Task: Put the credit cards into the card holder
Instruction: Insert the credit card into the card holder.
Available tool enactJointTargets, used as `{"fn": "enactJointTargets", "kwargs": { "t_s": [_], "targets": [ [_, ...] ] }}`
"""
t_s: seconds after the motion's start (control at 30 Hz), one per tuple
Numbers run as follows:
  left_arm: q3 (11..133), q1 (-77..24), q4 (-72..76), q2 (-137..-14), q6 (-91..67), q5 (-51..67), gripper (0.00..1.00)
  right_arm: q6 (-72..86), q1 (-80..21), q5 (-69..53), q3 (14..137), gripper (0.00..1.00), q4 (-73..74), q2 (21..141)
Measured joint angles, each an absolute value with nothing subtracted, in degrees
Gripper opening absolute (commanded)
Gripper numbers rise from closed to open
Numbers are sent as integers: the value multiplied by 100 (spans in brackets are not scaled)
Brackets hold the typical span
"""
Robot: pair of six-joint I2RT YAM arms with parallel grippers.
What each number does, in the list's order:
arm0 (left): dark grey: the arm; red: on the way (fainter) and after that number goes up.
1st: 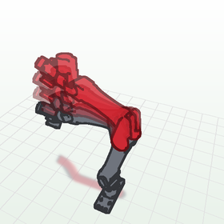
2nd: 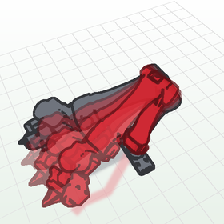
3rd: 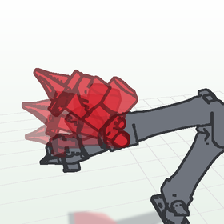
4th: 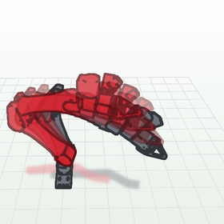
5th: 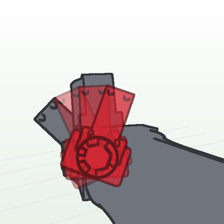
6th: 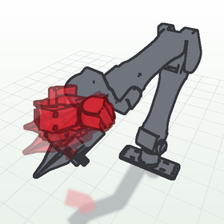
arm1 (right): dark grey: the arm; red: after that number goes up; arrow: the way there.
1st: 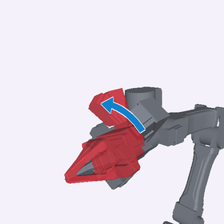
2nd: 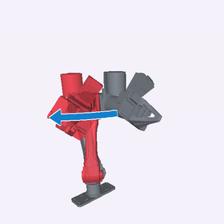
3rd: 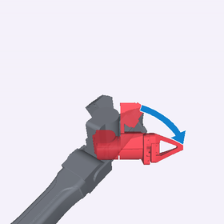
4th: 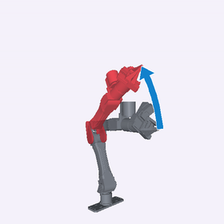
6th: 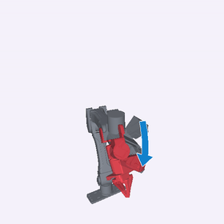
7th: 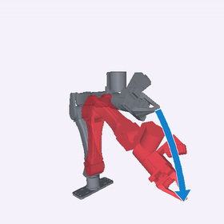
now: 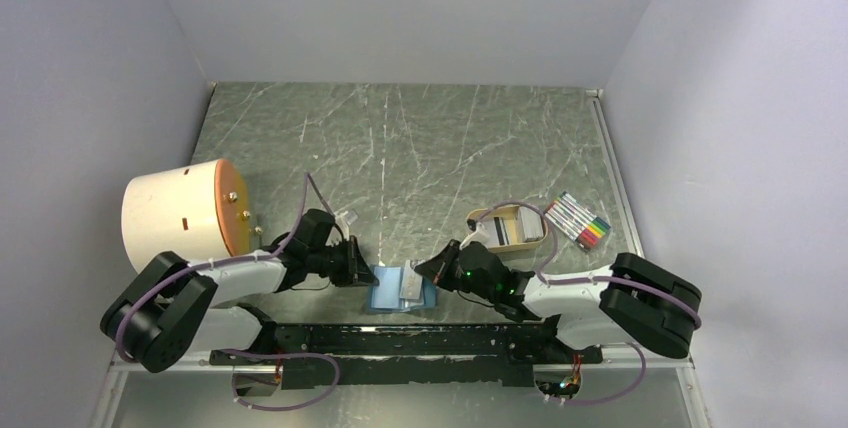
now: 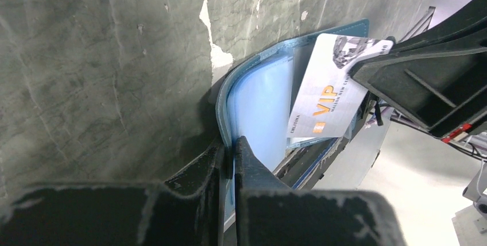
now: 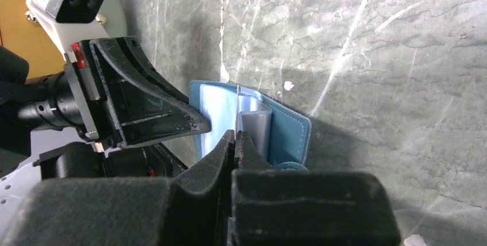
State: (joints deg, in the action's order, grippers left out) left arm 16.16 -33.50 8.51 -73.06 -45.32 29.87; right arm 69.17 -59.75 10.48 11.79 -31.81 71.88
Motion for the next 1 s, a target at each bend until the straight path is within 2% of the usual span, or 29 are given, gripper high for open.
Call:
{"fn": "enactJointTargets", "kwargs": {
  "t_s": [1.0],
  "targets": [
    [1483,-3398,882,-7041,-4807,2733,9,7220,-6047,764,854,0,-4296,7712]
  ]
}}
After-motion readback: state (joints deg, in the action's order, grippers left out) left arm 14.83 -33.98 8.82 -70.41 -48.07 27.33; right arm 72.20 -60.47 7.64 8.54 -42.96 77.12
